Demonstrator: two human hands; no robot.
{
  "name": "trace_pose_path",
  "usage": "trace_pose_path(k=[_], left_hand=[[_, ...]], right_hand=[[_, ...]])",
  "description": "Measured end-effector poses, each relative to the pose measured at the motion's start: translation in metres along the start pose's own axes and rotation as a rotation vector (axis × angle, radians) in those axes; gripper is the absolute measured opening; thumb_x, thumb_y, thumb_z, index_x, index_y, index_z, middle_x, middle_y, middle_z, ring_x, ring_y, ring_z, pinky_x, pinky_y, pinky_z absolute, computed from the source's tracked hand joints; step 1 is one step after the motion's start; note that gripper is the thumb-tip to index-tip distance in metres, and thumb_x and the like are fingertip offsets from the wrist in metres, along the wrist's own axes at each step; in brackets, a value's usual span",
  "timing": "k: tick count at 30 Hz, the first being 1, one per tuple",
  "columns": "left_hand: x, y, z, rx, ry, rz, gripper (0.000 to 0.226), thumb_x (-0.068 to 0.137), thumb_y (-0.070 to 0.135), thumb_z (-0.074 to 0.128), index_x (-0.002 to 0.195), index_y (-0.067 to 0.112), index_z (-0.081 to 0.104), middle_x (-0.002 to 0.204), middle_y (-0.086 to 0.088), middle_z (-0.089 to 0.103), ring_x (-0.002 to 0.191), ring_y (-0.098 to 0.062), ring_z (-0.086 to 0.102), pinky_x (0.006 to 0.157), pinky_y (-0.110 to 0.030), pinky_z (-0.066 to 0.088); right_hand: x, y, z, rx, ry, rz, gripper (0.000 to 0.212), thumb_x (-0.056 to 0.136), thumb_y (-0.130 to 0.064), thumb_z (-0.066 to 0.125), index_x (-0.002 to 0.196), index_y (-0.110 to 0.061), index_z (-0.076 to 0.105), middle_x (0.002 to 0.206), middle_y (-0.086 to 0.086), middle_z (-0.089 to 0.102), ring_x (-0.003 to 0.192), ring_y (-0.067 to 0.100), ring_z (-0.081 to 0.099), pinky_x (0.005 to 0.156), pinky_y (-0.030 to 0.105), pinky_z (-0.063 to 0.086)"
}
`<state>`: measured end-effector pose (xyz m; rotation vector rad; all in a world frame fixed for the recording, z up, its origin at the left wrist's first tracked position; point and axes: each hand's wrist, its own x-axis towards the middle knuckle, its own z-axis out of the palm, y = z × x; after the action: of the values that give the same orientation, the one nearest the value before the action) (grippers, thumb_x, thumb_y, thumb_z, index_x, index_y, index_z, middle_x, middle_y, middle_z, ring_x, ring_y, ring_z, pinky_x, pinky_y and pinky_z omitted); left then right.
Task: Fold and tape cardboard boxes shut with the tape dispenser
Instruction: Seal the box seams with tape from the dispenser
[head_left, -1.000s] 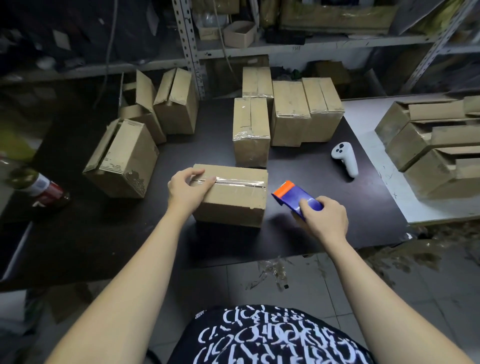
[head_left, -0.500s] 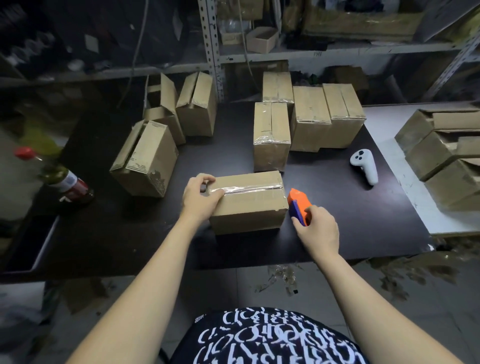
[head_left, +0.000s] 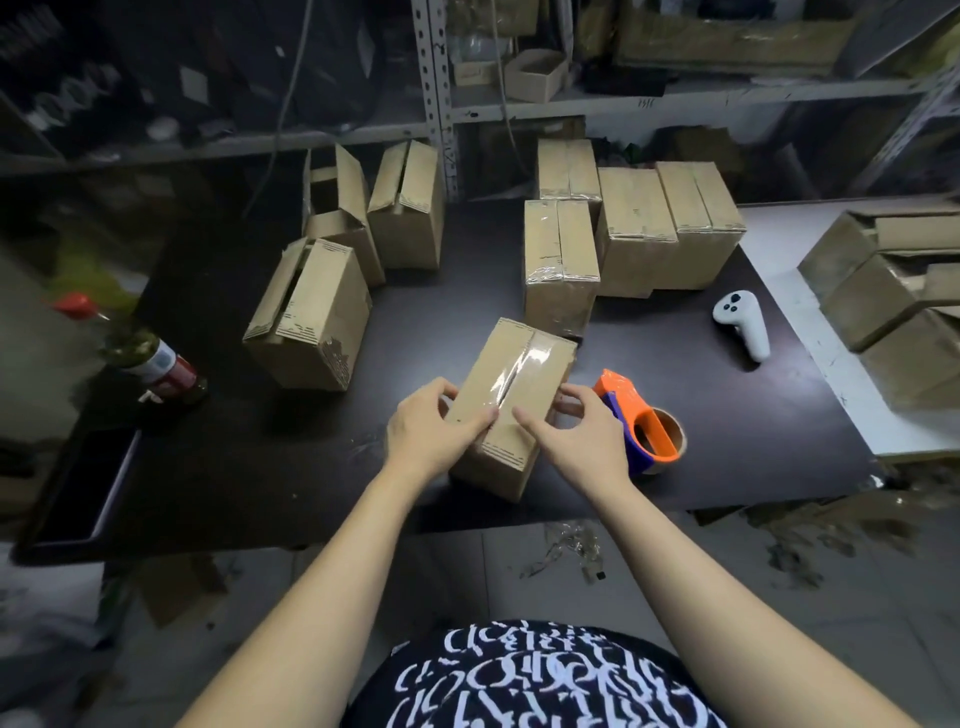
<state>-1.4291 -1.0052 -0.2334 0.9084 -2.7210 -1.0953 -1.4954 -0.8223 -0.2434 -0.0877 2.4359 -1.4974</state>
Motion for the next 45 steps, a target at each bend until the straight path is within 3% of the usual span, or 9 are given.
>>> trace_pose_path(k=[8, 11, 16, 20, 25, 30, 35, 41, 45], left_hand=[[-0.017, 0.001, 0.007, 0.021, 0.054, -0.049, 0.048, 0.080, 0.069, 0.069, 0.089, 0.025, 0.051, 0.092, 0.010, 0.064, 0.085, -0.016, 0.061, 0.069, -0.030, 0.039], [-0.011, 0.000, -0.001, 0.078, -0.035, 0.007, 0.057, 0.082, 0.067, 0.067, 0.123, 0.033, 0.047, 0.121, 0.005, 0.050, 0.107, -0.023, 0.058, 0.087, -0.038, 0.047], [0.021, 0.009, -0.007, 0.236, -0.196, 0.300, 0.052, 0.098, 0.048, 0.054, 0.149, 0.045, 0.042, 0.167, 0.011, 0.012, 0.151, -0.017, 0.016, 0.115, -0.052, 0.025], [0.049, 0.011, -0.002, 0.227, -0.140, 0.308, 0.044, 0.106, 0.047, 0.041, 0.150, 0.042, 0.044, 0.168, 0.014, 0.020, 0.153, -0.016, 0.019, 0.116, -0.053, 0.031], [0.056, -0.007, 0.006, 0.069, -0.105, 0.297, 0.042, 0.106, 0.043, 0.045, 0.148, 0.040, 0.049, 0.165, 0.016, 0.026, 0.153, -0.013, 0.022, 0.120, -0.045, 0.032], [0.053, 0.000, 0.010, -0.015, -0.081, 0.250, 0.042, 0.104, 0.042, 0.051, 0.146, 0.037, 0.054, 0.165, 0.017, 0.027, 0.154, -0.012, 0.021, 0.120, -0.039, 0.031], [0.048, 0.011, 0.016, -0.079, -0.026, 0.195, 0.042, 0.102, 0.044, 0.054, 0.143, 0.036, 0.056, 0.164, 0.015, 0.029, 0.152, -0.013, 0.026, 0.117, -0.041, 0.035], [0.040, 0.021, 0.004, -0.016, -0.035, 0.175, 0.043, 0.100, 0.048, 0.054, 0.140, 0.034, 0.059, 0.167, 0.016, 0.022, 0.148, -0.015, 0.034, 0.117, -0.051, 0.032], [0.036, 0.027, -0.003, -0.021, -0.022, 0.255, 0.043, 0.101, 0.036, 0.055, 0.143, 0.028, 0.056, 0.163, 0.009, 0.034, 0.153, -0.014, 0.025, 0.121, -0.051, 0.028]], right_hand=[[-0.009, -0.002, 0.006, 0.000, -0.097, -0.036, 0.077, 0.080, -0.048, 0.084, 0.148, -0.035, 0.050, 0.144, -0.009, 0.060, 0.132, 0.013, 0.056, 0.108, 0.047, 0.050], [-0.013, -0.005, 0.009, 0.034, -0.110, -0.043, 0.073, 0.085, -0.045, 0.081, 0.150, -0.036, 0.048, 0.145, -0.009, 0.059, 0.131, 0.014, 0.058, 0.107, 0.047, 0.052], [-0.012, -0.002, 0.011, 0.039, -0.173, -0.066, 0.069, 0.092, -0.043, 0.075, 0.153, -0.037, 0.044, 0.148, -0.010, 0.057, 0.124, 0.010, 0.060, 0.101, 0.034, 0.055], [-0.010, -0.002, 0.013, 0.007, -0.208, -0.083, 0.067, 0.095, -0.041, 0.071, 0.155, -0.034, 0.043, 0.147, -0.013, 0.056, 0.119, 0.004, 0.059, 0.081, 0.010, 0.045], [-0.006, 0.002, 0.010, -0.038, -0.070, -0.029, 0.044, 0.100, -0.034, 0.064, 0.142, -0.021, 0.059, 0.138, -0.005, 0.064, 0.120, 0.008, 0.060, 0.096, 0.025, 0.049], [0.011, 0.035, -0.015, -0.441, 0.218, 0.104, 0.043, 0.090, -0.025, 0.067, 0.126, -0.002, 0.062, 0.124, 0.017, 0.064, 0.119, 0.037, 0.058, 0.098, 0.049, 0.051], [0.014, 0.048, -0.022, -0.582, 0.200, 0.202, 0.049, 0.092, -0.018, 0.070, 0.131, 0.000, 0.047, 0.136, 0.019, 0.045, 0.120, 0.038, 0.054, 0.093, 0.044, 0.050], [0.020, 0.061, -0.030, -0.735, 0.215, 0.285, 0.034, 0.091, -0.035, 0.075, 0.102, -0.008, 0.057, 0.106, 0.013, 0.067, 0.102, 0.034, 0.065, 0.086, 0.041, 0.053], [0.016, 0.071, -0.026, -0.833, 0.208, 0.223, 0.042, 0.097, -0.039, 0.067, 0.117, -0.003, 0.056, 0.113, 0.019, 0.069, 0.108, 0.038, 0.064, 0.094, 0.043, 0.049]])
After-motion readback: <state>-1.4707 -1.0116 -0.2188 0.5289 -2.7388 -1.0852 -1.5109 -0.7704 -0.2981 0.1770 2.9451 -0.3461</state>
